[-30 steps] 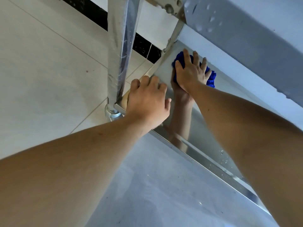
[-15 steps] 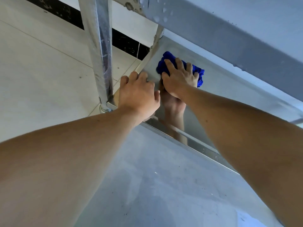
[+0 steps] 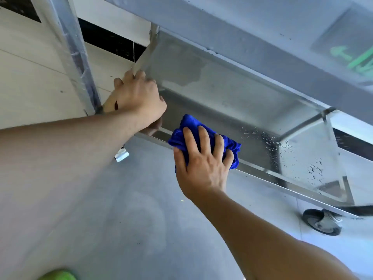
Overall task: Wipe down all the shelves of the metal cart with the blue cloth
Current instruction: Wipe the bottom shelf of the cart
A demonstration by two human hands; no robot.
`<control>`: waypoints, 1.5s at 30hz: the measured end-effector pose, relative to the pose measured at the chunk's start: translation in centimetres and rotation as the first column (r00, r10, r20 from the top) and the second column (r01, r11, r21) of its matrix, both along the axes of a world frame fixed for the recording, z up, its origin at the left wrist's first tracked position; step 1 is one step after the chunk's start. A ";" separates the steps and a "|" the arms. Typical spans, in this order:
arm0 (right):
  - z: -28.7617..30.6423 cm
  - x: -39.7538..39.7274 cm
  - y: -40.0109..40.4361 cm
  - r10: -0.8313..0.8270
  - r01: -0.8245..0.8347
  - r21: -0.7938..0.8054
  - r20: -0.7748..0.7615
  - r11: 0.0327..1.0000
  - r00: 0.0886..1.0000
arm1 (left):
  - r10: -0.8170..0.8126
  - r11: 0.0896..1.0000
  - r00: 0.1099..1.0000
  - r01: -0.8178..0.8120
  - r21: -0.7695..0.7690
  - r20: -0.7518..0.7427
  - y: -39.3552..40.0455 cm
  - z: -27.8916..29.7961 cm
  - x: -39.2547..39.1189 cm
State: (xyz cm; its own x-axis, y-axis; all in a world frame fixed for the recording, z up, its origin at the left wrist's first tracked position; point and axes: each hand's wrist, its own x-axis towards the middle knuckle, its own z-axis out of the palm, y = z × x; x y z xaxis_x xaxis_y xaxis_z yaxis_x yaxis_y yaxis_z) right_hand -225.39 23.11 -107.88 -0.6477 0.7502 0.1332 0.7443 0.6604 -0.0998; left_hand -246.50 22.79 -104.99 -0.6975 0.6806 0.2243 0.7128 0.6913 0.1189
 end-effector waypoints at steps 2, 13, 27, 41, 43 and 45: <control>-0.2 0.8 0.7 -0.034 0.034 -0.064 0.003 0.997 0.999 | -0.030 0.999 0.997 0.029 0.015 0.064 1.2 0.4 0.6; 0.1 -4.4 13.6 -0.155 0.163 -0.213 0.052 0.963 0.986 | -0.305 0.952 0.942 0.303 0.035 0.139 4.3 -2.7 5.2; 0.5 -11.7 24.6 -0.208 0.214 -0.099 0.065 0.972 0.976 | -0.290 0.955 0.954 0.284 0.082 0.071 4.2 -3.8 5.9; 0.4 -11.2 23.7 -0.150 0.158 -0.113 0.077 0.981 0.986 | -0.273 0.962 0.957 0.272 0.021 0.093 4.5 -3.3 5.6; 0.2 -9.9 22.3 -0.126 0.133 -0.106 0.073 0.985 0.989 | -0.277 0.961 0.958 0.277 0.008 0.080 4.5 -3.2 5.6; -0.1 -8.3 20.8 -0.103 0.109 -0.110 0.060 0.988 0.993 | -0.282 0.959 0.957 0.282 0.010 0.067 4.4 -3.1 5.6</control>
State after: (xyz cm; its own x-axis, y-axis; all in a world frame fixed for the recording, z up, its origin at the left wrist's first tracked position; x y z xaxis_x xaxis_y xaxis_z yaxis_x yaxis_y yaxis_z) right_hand -233.69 43.90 -108.03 -0.5676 0.8232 0.0111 0.8158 0.5643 -0.1268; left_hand -240.91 27.17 -108.13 -0.4904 0.8519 0.1834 0.8692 0.4631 0.1731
